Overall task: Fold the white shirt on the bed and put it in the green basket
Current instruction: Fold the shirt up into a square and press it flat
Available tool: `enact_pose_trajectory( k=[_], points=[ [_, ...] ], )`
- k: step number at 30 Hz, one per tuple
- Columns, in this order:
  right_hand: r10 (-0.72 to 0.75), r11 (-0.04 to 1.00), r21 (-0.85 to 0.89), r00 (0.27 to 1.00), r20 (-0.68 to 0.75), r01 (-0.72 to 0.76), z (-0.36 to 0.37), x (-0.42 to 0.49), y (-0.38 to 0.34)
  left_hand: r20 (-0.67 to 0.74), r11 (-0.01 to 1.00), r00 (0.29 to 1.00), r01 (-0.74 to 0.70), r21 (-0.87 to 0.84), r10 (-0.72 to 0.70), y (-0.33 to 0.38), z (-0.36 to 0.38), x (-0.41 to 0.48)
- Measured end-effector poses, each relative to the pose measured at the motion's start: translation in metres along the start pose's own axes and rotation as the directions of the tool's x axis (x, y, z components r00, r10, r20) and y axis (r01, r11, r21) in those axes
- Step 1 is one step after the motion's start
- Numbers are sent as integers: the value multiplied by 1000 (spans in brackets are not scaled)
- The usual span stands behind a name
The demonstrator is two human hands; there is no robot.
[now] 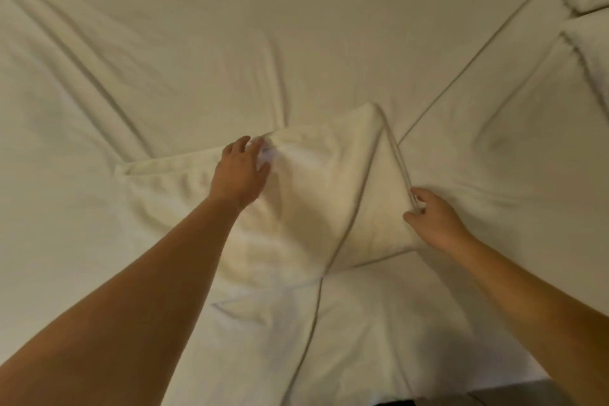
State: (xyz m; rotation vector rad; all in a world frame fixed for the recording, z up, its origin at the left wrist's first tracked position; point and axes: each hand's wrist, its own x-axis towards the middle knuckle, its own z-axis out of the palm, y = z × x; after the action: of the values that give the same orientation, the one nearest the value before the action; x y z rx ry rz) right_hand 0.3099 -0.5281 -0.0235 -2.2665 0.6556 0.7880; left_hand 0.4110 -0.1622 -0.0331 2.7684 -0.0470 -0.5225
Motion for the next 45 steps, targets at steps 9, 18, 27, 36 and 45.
enact_pose_trajectory(
  k=[9, 18, 27, 36, 45],
  points=[
    [45, 969, 244, 999, 9, -46, -2, 10, 37, 78, 942, 949, -313, 123, 306, 140, 37, 78],
    [18, 970, 241, 1000, -1, -18, 4, 22, 61, 328, 717, 784, -617, 325, 526, 223, 62, 116],
    [-56, 979, 200, 998, 27, 49, 10, 20, 73, 397, 627, 728, -684, 372, 559, 225, 62, 122],
    [-160, 965, 204, 986, -46, 166, 1, -13, 68, 320, 522, 623, -778, 350, 714, 211, 32, 107],
    [-309, 931, 184, 949, -59, 315, 18, -75, 7, 327, 435, 523, -846, 307, 787, 129, -11, 85]
  ],
)
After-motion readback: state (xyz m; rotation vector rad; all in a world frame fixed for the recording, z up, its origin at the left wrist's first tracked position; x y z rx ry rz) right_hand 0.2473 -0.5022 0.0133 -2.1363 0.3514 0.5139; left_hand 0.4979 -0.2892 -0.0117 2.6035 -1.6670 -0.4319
